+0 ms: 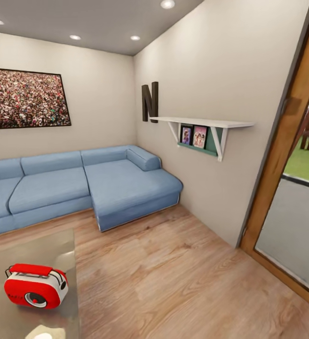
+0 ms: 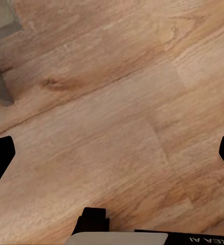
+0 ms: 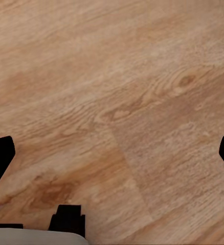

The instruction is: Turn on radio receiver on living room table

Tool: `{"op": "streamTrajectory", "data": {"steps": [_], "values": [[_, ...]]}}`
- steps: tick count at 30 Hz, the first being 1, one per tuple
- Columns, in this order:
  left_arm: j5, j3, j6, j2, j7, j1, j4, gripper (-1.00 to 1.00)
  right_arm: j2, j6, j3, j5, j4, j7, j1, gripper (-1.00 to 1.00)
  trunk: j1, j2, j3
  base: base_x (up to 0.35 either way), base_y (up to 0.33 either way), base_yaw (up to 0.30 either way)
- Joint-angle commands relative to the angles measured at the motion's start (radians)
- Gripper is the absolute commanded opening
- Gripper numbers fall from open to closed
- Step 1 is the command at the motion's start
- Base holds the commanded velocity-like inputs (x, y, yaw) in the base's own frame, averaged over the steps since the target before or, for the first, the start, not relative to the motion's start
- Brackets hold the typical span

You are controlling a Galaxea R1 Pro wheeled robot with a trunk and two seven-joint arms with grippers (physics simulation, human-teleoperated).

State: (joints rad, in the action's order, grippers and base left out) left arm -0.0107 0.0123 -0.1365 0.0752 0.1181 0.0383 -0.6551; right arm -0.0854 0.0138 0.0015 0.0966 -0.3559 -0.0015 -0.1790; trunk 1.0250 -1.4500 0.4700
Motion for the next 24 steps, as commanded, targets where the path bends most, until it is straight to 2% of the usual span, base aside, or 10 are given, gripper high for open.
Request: {"op": "streamTrajectory", "data": {"steps": [1,24], "values": [[0.0,0.0,0.0,0.0,0.0,0.0,0.0,1.0,0.0,0.0,0.0,0.0,0.0,0.0,0.0,1.0,0.0,0.0,0.0,0.16,-0.141,0.29],[0.0,0.0,0.0,0.0,0.0,0.0,0.0,1.0,0.0,0.0,0.0,0.0,0.0,0.0,0.0,1.0,0.0,0.0,0.0,0.016,-0.014,0.29]]}}
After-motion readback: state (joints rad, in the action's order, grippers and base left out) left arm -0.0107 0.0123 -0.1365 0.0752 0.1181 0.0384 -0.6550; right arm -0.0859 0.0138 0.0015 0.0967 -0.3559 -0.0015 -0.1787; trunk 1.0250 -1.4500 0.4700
